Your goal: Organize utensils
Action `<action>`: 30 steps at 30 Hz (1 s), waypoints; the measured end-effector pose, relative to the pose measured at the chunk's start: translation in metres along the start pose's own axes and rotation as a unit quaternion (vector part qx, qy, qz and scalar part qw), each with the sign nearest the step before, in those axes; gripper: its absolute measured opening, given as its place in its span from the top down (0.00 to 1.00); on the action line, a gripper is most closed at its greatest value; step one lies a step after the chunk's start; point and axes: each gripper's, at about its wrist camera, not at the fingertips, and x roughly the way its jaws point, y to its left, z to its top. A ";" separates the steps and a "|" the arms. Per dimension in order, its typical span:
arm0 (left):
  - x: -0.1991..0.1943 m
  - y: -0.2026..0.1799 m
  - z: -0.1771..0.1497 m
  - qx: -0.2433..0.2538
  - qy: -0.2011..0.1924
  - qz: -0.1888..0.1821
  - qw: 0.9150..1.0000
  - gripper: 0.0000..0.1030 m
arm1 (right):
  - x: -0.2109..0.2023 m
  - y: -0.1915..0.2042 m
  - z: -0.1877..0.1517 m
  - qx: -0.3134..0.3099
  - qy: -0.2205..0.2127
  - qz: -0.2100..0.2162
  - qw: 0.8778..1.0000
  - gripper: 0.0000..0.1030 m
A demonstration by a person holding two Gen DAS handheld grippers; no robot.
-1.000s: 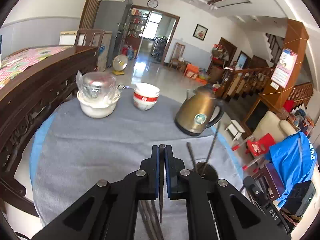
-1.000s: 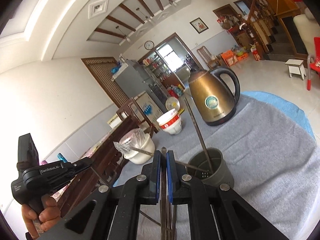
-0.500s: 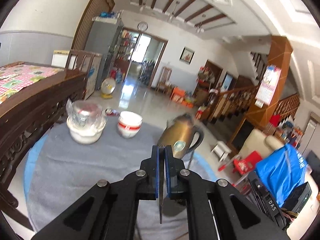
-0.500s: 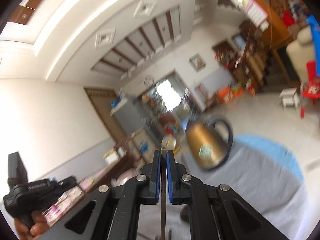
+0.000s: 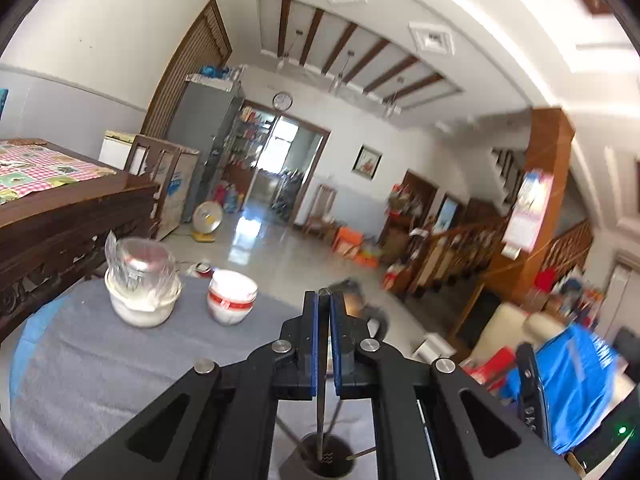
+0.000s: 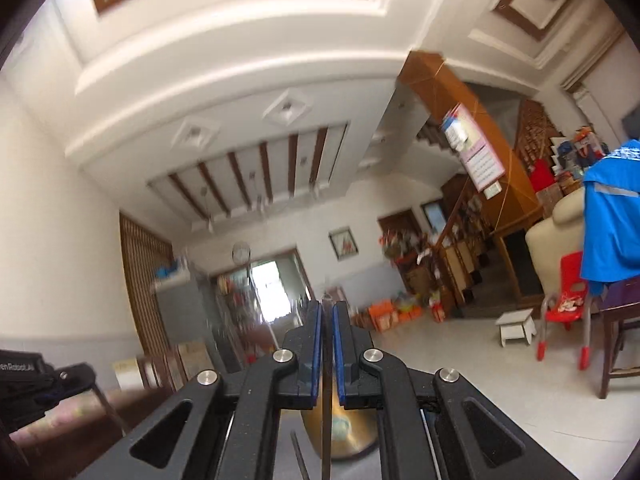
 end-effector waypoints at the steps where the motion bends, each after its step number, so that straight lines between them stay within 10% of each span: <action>1: 0.010 0.000 -0.009 0.001 0.016 0.003 1.000 0.94 | 0.007 0.003 -0.009 -0.003 0.021 0.003 1.000 0.94; 10: 0.029 0.004 -0.038 0.027 0.069 0.023 0.997 0.92 | 0.002 -0.013 -0.042 0.013 0.114 0.040 0.993 0.93; 14: 0.010 0.001 -0.036 0.047 0.049 0.029 0.997 0.61 | -0.001 -0.030 -0.041 0.049 0.156 0.051 0.985 0.92; 30: -0.047 0.021 -0.042 0.095 0.061 0.083 0.990 0.29 | -0.029 -0.039 -0.035 0.074 0.187 0.040 0.979 0.69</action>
